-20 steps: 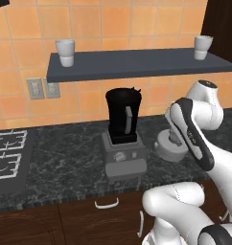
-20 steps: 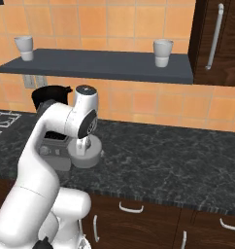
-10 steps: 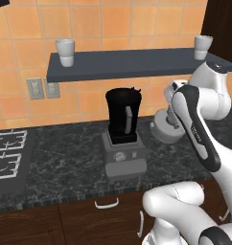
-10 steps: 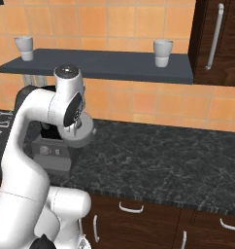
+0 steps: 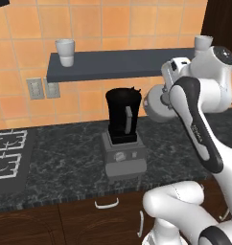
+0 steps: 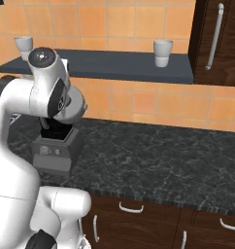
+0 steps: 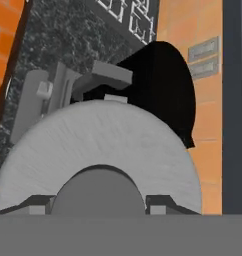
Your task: Close the lid blender by securely placing the lid on top.
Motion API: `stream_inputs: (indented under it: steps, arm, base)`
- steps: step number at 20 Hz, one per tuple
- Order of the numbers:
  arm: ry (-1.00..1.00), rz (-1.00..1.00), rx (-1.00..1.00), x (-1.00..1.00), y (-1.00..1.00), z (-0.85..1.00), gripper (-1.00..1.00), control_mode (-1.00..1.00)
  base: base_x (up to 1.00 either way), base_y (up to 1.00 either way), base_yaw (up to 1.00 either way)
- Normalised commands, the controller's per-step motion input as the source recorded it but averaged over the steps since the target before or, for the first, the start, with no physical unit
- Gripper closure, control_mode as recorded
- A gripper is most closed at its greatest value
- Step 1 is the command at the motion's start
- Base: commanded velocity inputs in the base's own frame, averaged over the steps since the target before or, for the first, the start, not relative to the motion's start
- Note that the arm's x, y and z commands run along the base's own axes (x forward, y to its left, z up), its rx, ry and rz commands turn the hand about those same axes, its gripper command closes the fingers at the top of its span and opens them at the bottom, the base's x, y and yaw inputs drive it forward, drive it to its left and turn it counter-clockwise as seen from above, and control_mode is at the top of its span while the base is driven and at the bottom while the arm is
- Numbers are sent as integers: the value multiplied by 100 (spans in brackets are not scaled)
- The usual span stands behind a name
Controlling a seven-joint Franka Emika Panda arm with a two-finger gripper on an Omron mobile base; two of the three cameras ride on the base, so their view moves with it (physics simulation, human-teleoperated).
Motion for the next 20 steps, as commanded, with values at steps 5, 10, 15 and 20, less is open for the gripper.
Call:
stream_inputs:
  steps: [5, 10, 15, 20]
  arm:
    - [-10, 1, 0, 0, 40, 100, 100, -100]
    - [0, 1, 0, 1, 58, 87, 100, -100]
    - [3, 1, -2, 24, 53, 66, 100, -100]
    - [15, 0, -5, 44, 32, 32, 100, -100]
  base:
    - [0, 0, 0]
    - [0, 0, 0]
    - [0, 0, 0]
    - [0, 0, 0]
